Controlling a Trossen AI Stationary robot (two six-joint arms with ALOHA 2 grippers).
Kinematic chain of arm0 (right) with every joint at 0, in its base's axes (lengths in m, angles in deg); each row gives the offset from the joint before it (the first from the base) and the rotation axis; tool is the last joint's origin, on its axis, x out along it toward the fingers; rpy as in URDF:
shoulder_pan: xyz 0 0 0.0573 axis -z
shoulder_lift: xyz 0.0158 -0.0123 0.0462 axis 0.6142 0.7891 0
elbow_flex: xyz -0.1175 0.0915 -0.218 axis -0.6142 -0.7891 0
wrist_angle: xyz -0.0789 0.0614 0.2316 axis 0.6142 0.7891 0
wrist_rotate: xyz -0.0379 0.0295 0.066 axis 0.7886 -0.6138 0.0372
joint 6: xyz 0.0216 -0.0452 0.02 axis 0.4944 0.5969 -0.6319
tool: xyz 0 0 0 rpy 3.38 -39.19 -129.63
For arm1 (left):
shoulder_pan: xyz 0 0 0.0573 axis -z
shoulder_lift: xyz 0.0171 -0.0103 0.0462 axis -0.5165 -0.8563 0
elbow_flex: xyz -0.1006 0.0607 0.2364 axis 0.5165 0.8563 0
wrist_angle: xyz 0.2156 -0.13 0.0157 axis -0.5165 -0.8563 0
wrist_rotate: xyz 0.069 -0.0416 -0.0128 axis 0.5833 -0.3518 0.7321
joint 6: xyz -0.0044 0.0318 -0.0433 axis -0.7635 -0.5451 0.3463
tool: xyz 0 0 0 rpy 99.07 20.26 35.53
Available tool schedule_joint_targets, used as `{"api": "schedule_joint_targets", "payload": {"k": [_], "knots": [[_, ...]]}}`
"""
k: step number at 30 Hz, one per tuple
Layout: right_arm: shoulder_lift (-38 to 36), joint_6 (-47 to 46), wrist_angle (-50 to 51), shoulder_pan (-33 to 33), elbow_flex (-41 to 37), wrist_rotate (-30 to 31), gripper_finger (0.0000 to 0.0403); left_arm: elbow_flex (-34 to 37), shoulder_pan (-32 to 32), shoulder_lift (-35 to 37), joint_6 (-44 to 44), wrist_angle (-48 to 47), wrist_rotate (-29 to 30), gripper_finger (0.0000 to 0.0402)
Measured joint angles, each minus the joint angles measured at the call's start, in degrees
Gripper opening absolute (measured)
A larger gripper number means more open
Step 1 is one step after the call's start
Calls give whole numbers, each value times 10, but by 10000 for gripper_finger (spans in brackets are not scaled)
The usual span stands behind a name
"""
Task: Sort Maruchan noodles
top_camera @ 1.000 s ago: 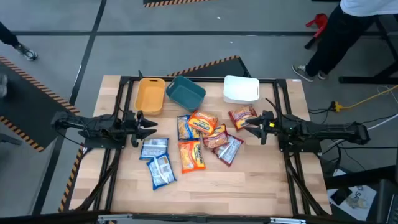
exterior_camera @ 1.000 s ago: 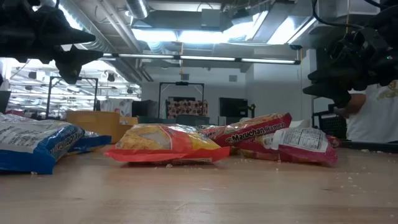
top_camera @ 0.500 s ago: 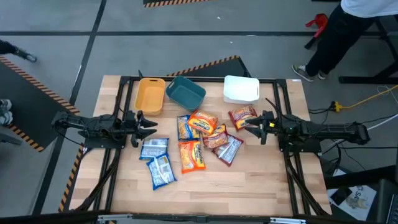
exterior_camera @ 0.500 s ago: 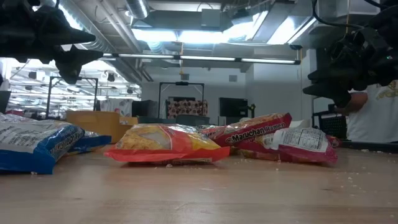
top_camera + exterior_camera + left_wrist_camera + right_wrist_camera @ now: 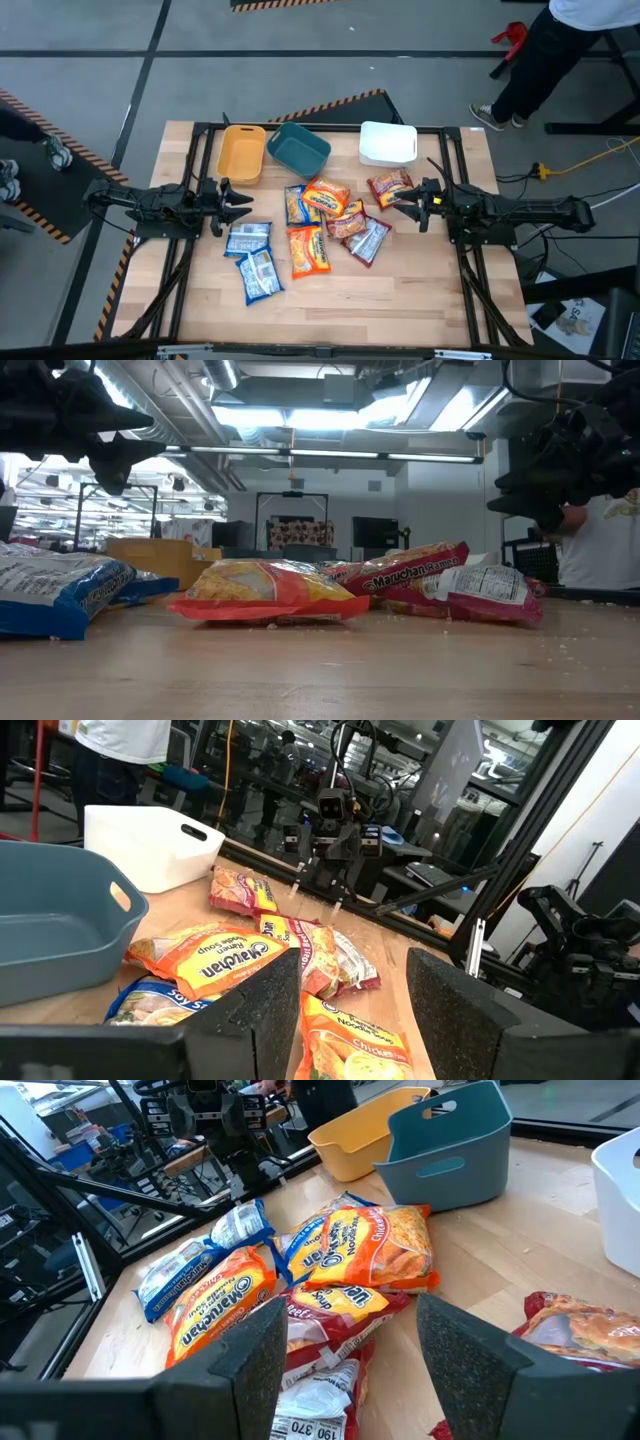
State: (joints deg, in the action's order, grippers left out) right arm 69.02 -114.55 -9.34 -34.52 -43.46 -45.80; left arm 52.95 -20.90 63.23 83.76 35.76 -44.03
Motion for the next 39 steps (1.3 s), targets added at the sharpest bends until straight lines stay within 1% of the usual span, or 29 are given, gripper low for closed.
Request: {"api": "schedule_joint_targets", "payload": {"k": [5, 7, 11, 13, 15, 16, 18, 20, 24, 28, 32, 35, 39], "knots": [[0, -4, -8, 0, -1, -3, 209, 0, 0, 0, 0, 0, 0, 176], [0, -42, -4, 0, -1, -38, 209, 0, 0, 0, 0, 0, 0, 176], [0, -160, -10, 0, -1, -138, 209, 0, 0, 0, 0, 0, 0, 176], [0, -182, -14, 0, -1, -165, 209, 0, 0, 0, 0, 0, 3, 176], [0, -208, -14, 0, -1, -167, 209, 0, 0, 0, 0, 7, 23, 176], [0, -232, -13, 0, -1, -160, 209, 0, 0, 0, 5, 12, 36, 176], [0, -294, -9, 0, -1, -118, 209, 0, 0, 0, 18, 15, 52, 176], [0, -343, -9, 0, -1, -90, 209, 0, 0, 0, 18, 34, 64, 176], [0, -392, -9, 0, -1, -80, 209, 0, 0, 0, 18, 78, 85, 176], [0, -384, -9, 0, -1, -60, 209, 0, 0, 0, 18, 140, 96, 176], [0, -379, -11, 0, -1, -1, 209, 0, 0, 0, 15, 150, 93, 176], [0, -382, -14, 0, -1, 38, 209, 0, 0, 0, 20, 175, 117, 176], [0, -393, -22, 0, -1, 57, 209, 0, 0, 0, 91, 206, 125, 176]]}}
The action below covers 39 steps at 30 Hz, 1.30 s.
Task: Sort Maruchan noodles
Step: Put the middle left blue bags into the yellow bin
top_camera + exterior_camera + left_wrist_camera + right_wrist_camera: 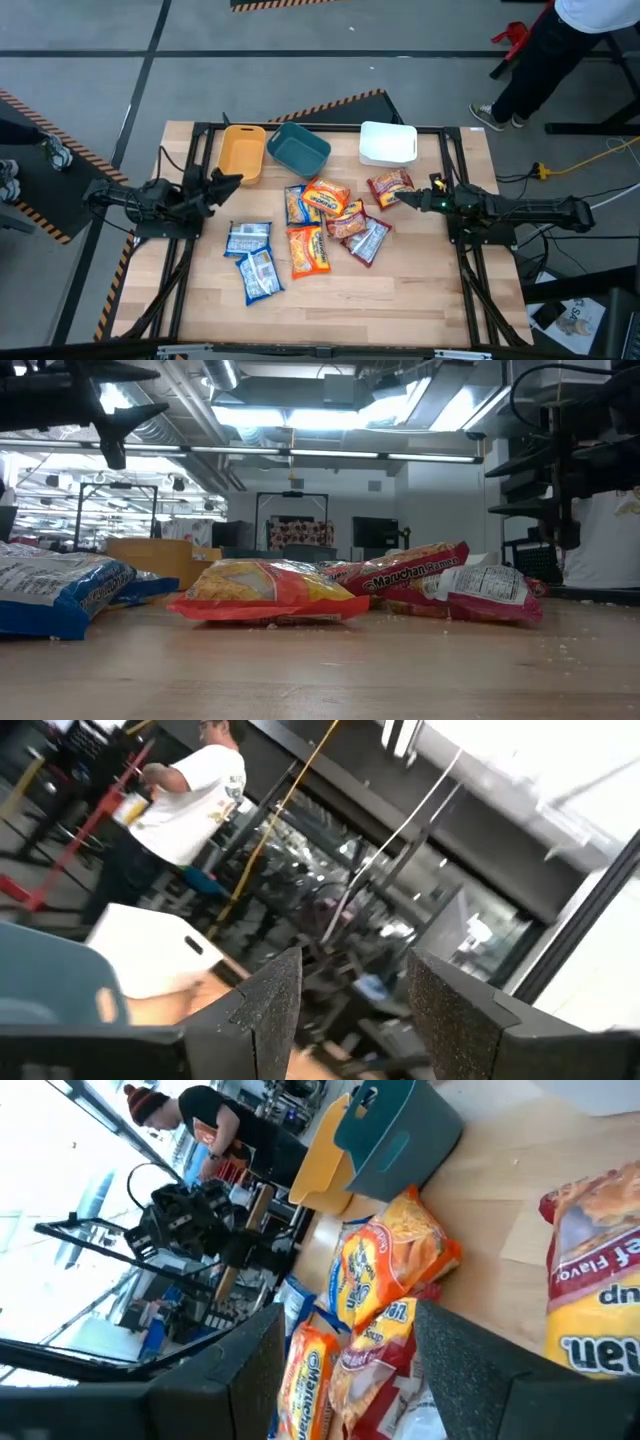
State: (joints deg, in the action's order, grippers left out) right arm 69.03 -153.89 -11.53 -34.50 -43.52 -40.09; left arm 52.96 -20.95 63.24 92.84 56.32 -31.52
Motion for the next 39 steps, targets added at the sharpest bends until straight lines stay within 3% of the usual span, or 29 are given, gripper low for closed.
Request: {"api": "schedule_joint_targets", "payload": {"k": [12, 14, 17, 22, 27, 30, 34, 39], "knots": [[0, 68, -5, 0, 0, 51, 209, -1, 0, 1, 12, 126, 157, 176], [0, 80, -5, 0, 0, 62, 209, -1, 0, -1, 6, 131, 134, 176], [0, 93, -5, 0, 0, 67, 209, -42, 0, -5, 32, 104, 54, 176], [0, 97, -1, 0, 0, 77, 214, -207, 0, -93, 32, -163, -12, 176], [0, 106, 2, 0, 1, 82, 252, -401, 0, -223, 63, -563, -71, 176], [0, 108, 3, 0, 1, 82, 283, -478, 0, -295, 90, -764, -138, 179], [0, 110, 4, 0, 1, 73, 316, -504, 0, -359, 62, -864, -220, 192], [0, 111, 8, 0, 1, 48, 330, -472, 0, -414, 4, -907, -246, 223]]}}
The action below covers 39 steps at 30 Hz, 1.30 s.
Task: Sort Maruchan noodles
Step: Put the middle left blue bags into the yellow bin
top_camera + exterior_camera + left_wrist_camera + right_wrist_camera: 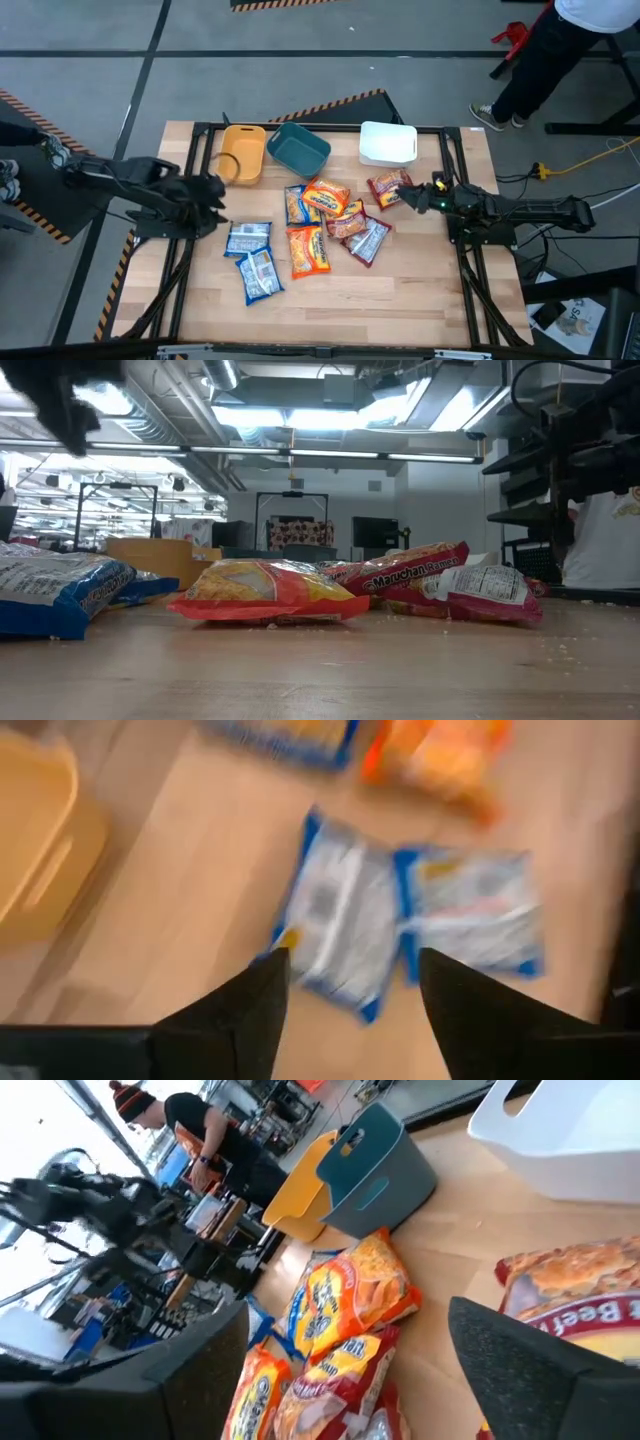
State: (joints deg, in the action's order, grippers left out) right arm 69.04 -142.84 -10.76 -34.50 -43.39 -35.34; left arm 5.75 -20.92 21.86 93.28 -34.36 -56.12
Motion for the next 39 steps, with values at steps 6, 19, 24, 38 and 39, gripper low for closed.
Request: {"api": "schedule_joint_targets", "payload": {"k": [6, 19, 24, 38, 39], "knots": [[0, 0, 3, 0, 0, -21, 327, 58, 0, -47, -57, 17, -3, 262], [0, 22, 4, 0, 0, -26, 326, 113, -5, -105, -116, 180, -16, 266], [0, 25, 4, 0, 0, -26, 326, 117, -32, -169, 68, 199, 21, 265], [0, 28, 4, 0, 0, -26, 326, 119, -18, -254, 214, 179, -1, 265], [0, 28, 4, 0, 0, -26, 326, 122, -18, -254, 225, 181, -1, 265]]}}
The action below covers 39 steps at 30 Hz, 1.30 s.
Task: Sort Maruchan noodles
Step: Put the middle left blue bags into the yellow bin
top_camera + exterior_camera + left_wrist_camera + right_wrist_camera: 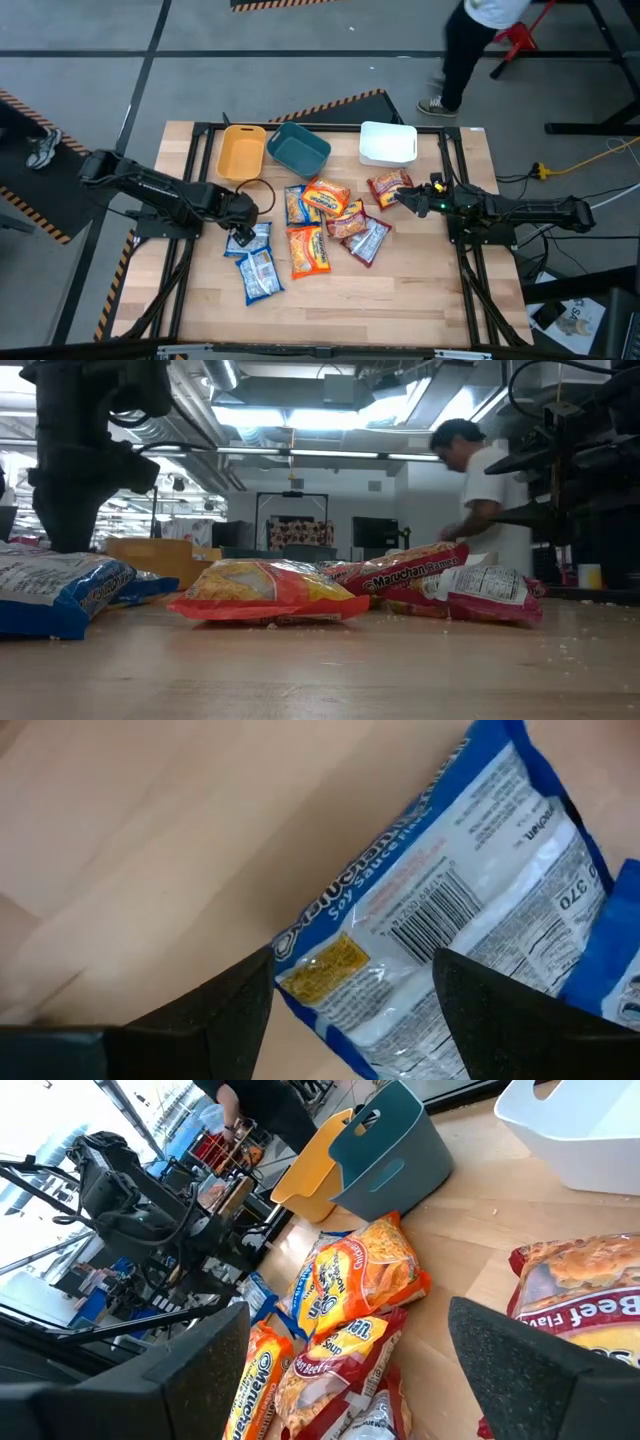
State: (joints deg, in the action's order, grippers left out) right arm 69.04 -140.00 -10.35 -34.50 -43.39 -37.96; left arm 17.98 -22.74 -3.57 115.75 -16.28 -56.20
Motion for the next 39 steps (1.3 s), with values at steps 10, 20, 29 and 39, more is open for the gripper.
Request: {"api": "schedule_joint_targets", "payload": {"k": [10, 20, 29, 39], "knots": [[0, 0, 1, 0, 0, -10, 326, 47, 0, 4, 53, 44, -25, 265], [0, 0, 1, 0, 0, -5, 326, 49, -3, 2, 58, 94, -43, 179], [0, 0, 1, 0, 0, -5, 326, 49, -5, 2, 60, 93, -32, 43], [0, 0, 0, 0, 0, -4, 326, 20, -5, 0, 88, 91, -27, 2]]}}
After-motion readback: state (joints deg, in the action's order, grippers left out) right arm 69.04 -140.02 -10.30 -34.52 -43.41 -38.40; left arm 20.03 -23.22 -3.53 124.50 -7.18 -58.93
